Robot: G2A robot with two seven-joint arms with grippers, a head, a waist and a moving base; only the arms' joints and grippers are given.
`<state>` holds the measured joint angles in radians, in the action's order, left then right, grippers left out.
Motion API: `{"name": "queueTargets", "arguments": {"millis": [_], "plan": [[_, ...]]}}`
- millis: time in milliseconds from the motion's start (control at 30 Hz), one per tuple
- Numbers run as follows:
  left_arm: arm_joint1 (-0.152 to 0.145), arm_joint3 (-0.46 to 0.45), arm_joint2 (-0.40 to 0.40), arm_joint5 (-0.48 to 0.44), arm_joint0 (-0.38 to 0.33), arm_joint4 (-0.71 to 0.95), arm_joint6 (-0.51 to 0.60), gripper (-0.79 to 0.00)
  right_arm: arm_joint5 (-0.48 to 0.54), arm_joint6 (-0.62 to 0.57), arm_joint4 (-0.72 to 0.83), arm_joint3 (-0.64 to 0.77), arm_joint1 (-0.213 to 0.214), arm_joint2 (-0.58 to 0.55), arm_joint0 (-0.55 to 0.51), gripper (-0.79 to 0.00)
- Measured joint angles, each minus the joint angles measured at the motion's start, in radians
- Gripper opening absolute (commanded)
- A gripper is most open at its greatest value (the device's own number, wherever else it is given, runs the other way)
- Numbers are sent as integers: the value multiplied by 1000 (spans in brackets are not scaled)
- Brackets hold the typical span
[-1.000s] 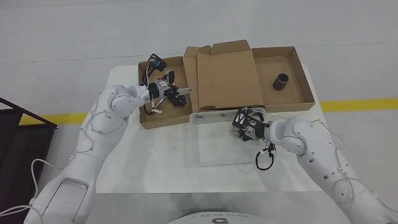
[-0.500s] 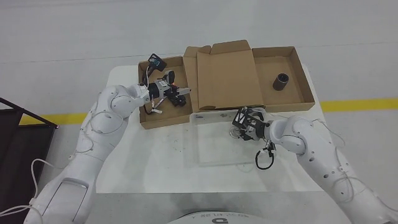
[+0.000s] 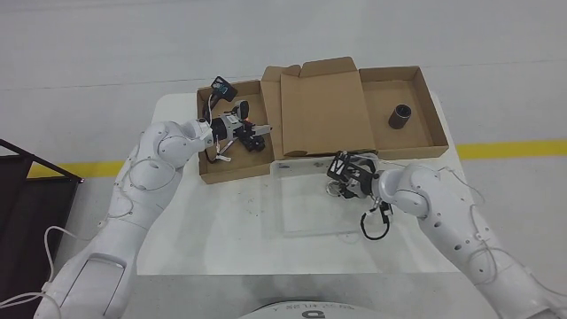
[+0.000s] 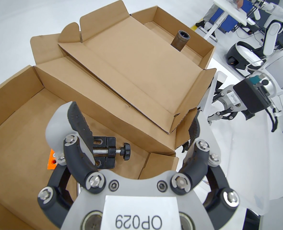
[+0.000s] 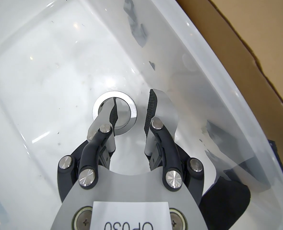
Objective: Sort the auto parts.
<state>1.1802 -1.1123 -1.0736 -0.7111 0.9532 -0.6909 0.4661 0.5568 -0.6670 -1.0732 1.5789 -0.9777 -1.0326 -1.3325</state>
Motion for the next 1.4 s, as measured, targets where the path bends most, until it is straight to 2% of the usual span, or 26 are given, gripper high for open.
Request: {"name": "queueTargets", "arguments": {"millis": [33, 67, 100, 133, 367, 567, 867, 1133, 1300, 1400], "plan": [[0, 0, 0, 0, 0, 0, 0, 0, 0, -1, 0, -2, -1, 3, 3, -573], [0, 0, 0, 0, 0, 0, 0, 0, -1, -2, 0, -4, -2, 5, 5, -659], [0, 0, 0, 0, 0, 0, 0, 0, 0, -2, -1, -6, -2, 8, 7, -696], [0, 0, 0, 0, 0, 0, 0, 0, 1, -2, -1, -8, -3, 9, 8, -785], [0, 0, 0, 0, 0, 0, 0, 0, 25, 35, -3, 1, 1, -4, -2, -785], [0, 0, 0, 0, 0, 0, 0, 0, 97, 123, 1, 50, 18, -62, -53, -785], [0, 0, 0, 0, 0, 0, 0, 0, 287, 335, 79, 96, 49, -199, -152, -785], [0, 0, 0, 0, 0, 0, 0, 0, 454, 533, 244, 45, 63, -294, -196, -785], [0, 0, 0, 0, 0, 0, 0, 0, 456, 526, 375, 36, 76, -258, -191, -785], [0, 0, 0, 0, 0, 0, 0, 0, 455, 524, 373, 37, 77, -258, -190, -785]]}}
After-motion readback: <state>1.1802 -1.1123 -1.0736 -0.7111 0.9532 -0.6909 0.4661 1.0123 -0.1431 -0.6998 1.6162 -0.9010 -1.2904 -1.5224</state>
